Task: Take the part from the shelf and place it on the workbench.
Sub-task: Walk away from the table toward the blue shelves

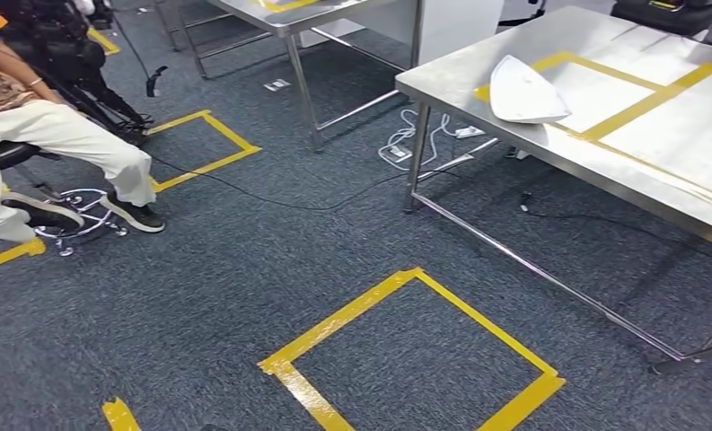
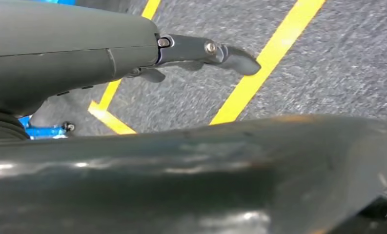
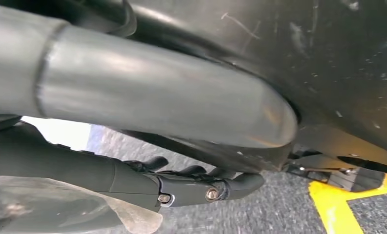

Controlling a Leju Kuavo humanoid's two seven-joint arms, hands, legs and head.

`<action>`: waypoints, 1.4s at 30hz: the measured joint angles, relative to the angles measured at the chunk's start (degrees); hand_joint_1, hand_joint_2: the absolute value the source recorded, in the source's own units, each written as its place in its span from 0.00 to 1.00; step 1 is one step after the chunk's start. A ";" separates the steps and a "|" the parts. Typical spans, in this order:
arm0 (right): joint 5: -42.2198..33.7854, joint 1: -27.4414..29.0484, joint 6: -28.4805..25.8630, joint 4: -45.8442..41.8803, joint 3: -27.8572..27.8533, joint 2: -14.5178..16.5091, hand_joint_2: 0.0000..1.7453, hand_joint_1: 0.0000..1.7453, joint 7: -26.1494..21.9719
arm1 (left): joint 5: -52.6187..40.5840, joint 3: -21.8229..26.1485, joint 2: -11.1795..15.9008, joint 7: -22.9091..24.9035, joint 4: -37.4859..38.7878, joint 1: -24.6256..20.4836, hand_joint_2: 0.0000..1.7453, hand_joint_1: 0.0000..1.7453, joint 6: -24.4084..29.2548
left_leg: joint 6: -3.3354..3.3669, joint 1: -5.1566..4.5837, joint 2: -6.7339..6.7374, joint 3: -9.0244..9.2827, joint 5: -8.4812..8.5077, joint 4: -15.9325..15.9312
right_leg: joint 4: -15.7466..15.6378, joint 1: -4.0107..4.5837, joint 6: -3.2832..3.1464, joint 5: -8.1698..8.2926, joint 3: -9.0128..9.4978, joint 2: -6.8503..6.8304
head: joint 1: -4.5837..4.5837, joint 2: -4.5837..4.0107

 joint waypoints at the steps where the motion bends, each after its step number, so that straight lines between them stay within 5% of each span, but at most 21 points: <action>1: 0.00 0.15 0.00 0.01 0.02 -0.03 0.00 0.00 0.00 | -0.31 -0.12 0.00 0.00 0.00 -0.09 0.00 0.00 -0.02 | -0.21 0.11 1.16 -1.74 -1.98 4.05 | 0.00 0.14 -0.13 -0.06 -0.01 -1.14 | -0.13 0.00; 3: 0.00 0.30 0.00 0.01 0.04 -0.13 0.00 0.00 0.10 | -0.82 -0.44 0.01 0.01 0.01 -0.08 0.00 0.00 -0.04 | -0.48 0.36 1.94 -3.61 -3.76 9.17 | 0.02 0.35 -0.20 -0.15 -0.03 -3.25 | -0.12 -0.01; 4: 0.00 0.30 0.00 0.01 0.04 -0.16 0.00 0.00 0.16 | -0.97 -0.61 0.02 0.02 0.02 0.03 0.00 0.00 -0.06 | -0.51 0.43 2.12 -2.99 -3.06 8.60 | 0.03 0.39 -0.18 -0.20 0.00 -4.11 | -0.12 -0.01; 6: 0.03 0.31 0.00 0.01 0.06 -0.19 0.00 0.00 0.28 | -1.12 -0.85 0.07 0.02 0.02 0.19 0.00 0.00 -0.08 | -0.30 0.40 3.46 1.17 0.33 1.55 | 0.04 0.44 0.02 -0.35 0.24 -5.59 | -0.13 0.00; 8: 0.05 0.37 0.00 0.03 0.06 -0.24 0.00 0.00 0.32 | -1.18 -1.02 0.11 0.02 0.02 0.06 0.00 0.00 -0.08 | 0.35 -0.18 6.23 4.88 2.26 -5.47 | 0.12 0.77 0.47 -0.60 0.43 -6.78 | -0.19 0.00; 9: 0.05 0.40 0.00 0.04 0.06 -0.27 0.00 0.00 0.33 | -1.19 -1.10 0.13 0.02 0.03 -0.01 0.00 0.00 -0.08 | 0.71 -0.46 7.12 5.51 2.36 -6.96 | 0.16 0.94 0.70 -0.71 0.46 -7.32 | -0.19 0.00; 11: 0.07 0.37 0.00 0.05 0.07 -0.33 0.00 0.00 0.34 | -1.21 -1.22 0.17 0.02 0.07 0.01 0.00 0.00 -0.09 | 1.40 -0.65 6.43 5.27 2.30 -7.25 | 0.13 1.07 1.20 -0.88 0.57 -8.35 | -0.19 0.00; 14: 0.15 0.29 0.03 0.03 0.12 -0.42 0.00 0.00 0.28 | -1.49 -1.36 0.22 0.02 0.11 0.11 0.00 0.00 -0.08 | 2.47 -0.31 4.50 5.18 2.78 -7.71 | 3.14 0.81 2.00 -3.39 -0.70 -5.21 | 0.04 0.00; 17: 0.17 0.10 0.15 0.02 0.24 -0.44 0.00 0.00 0.10 | -2.29 -1.68 0.16 0.02 0.12 -0.08 0.00 0.00 -0.08 | 3.08 -0.37 2.38 4.88 3.05 -7.74 | 14.74 0.81 2.01 -8.65 -6.23 -1.72 | 0.22 0.00; 19: 0.24 -0.12 0.29 0.01 0.42 -0.44 0.00 0.00 0.11 | -2.77 -2.02 0.17 0.03 0.14 -0.01 0.00 0.00 -0.08 | 3.15 -0.50 0.75 4.87 3.13 -7.69 | 17.36 0.87 1.86 -8.28 -7.71 -1.43 | 0.22 0.00; 22: 0.34 -0.13 0.46 0.03 0.65 -0.44 0.00 0.00 0.18 | -3.16 -2.44 0.16 0.08 0.15 0.04 0.00 0.00 -0.09 | 2.91 -0.56 -1.83 4.83 3.22 -7.35 | 7.44 0.59 1.63 -2.20 -3.57 0.97 | 0.25 0.00; 25: 0.34 0.16 0.63 0.09 0.71 -0.44 0.00 0.00 0.24 | -3.20 -2.67 0.17 0.09 0.15 -0.03 0.00 0.00 -0.10 | 2.08 -0.55 -3.96 3.96 3.50 -6.78 | 1.57 0.32 1.47 -0.92 -0.83 3.72 | 0.16 0.00; 27: 0.34 0.15 0.68 0.08 0.74 -0.41 0.00 0.00 0.23 | -3.19 -2.74 0.24 0.09 0.21 0.19 0.00 0.00 -0.10 | 1.43 -0.37 -4.79 3.48 3.72 -6.63 | 1.30 0.33 0.93 -0.71 -0.56 2.52 | 0.15 0.00; 29: 0.35 0.17 0.70 0.08 0.75 -0.37 0.00 0.00 0.26 | -3.19 -2.76 0.30 0.09 0.27 0.28 0.00 0.00 -0.10 | 0.91 -0.49 -2.71 2.38 2.22 -4.37 | 0.93 0.27 0.22 -0.42 -0.35 0.90 | -0.08 0.00; 31: 0.37 0.36 0.70 0.09 0.76 -0.36 0.00 0.00 0.30 | -3.28 -2.80 0.31 0.09 0.28 0.11 0.00 0.00 -0.12 | 0.43 -0.47 0.59 -0.56 -1.34 2.16 | 0.77 0.45 -0.24 -0.45 -0.24 -0.99 | -0.33 0.00; 33: 0.41 0.50 0.72 0.10 0.77 -0.40 0.00 0.00 0.34 | -3.48 -2.91 0.31 0.13 0.29 0.07 0.00 0.00 -0.17 | 0.11 -0.19 1.72 -3.49 -3.87 8.86 | 0.79 0.68 -0.42 -0.61 -0.23 -2.89 | -0.36 0.00; 34: 0.44 0.50 0.74 0.11 0.78 -0.42 0.00 0.00 0.37 | -3.65 -3.00 0.31 0.19 0.29 0.15 0.00 0.00 -0.21 | 0.05 -0.07 1.91 -3.72 -3.69 9.72 | 0.80 0.75 -0.45 -0.69 -0.18 -3.73 | -0.37 0.00; 36: 0.49 0.52 0.79 0.15 0.78 -0.44 0.00 0.00 0.47 | -3.98 -3.19 0.32 0.35 0.31 0.31 0.00 0.00 -0.27 | 0.16 0.03 2.75 -0.84 -0.48 4.66 | 0.80 0.84 -0.38 -0.93 0.09 -5.20 | -0.37 0.00; 39: 0.52 0.65 0.83 0.22 0.78 -0.45 0.00 0.00 0.65 | -4.19 -3.42 0.36 0.64 0.31 0.06 0.00 0.00 -0.25 | 0.93 -0.65 6.31 4.29 2.41 -5.28 | 0.87 1.24 0.18 -1.45 0.48 -6.89 | -0.37 0.00; 42: 0.64 0.65 0.85 0.25 0.78 -0.51 0.00 0.00 0.74 | -4.48 -3.69 0.42 1.01 0.34 0.08 0.00 0.00 -0.20 | 1.94 -0.95 5.70 4.37 2.33 -6.45 | 0.84 1.45 1.04 -1.86 0.70 -8.16 | -0.32 0.00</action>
